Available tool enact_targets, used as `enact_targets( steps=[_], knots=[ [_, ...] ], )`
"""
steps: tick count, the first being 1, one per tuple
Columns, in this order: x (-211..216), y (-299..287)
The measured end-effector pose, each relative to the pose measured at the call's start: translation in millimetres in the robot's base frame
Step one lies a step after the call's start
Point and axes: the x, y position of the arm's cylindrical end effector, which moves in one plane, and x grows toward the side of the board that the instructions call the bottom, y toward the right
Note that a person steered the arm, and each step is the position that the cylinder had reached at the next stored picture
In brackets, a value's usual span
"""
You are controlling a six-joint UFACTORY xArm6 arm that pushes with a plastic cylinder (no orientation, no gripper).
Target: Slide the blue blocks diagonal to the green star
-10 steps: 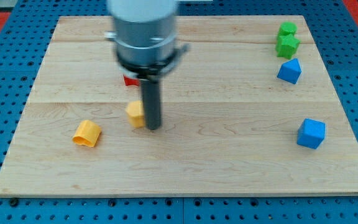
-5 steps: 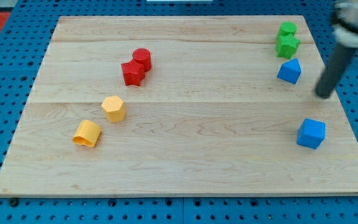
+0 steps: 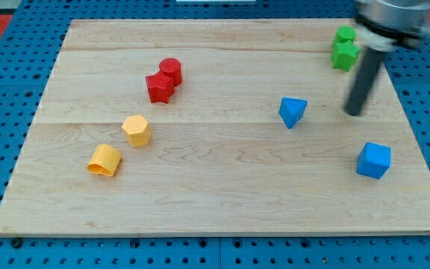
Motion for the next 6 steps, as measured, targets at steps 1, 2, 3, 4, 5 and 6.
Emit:
enact_targets(
  steps=[1,2,3,4,5,6],
  knots=[
    [78,11],
    [78,-73],
    [15,-152],
    [29,-115],
    [26,-18],
    [-61,23]
  ],
)
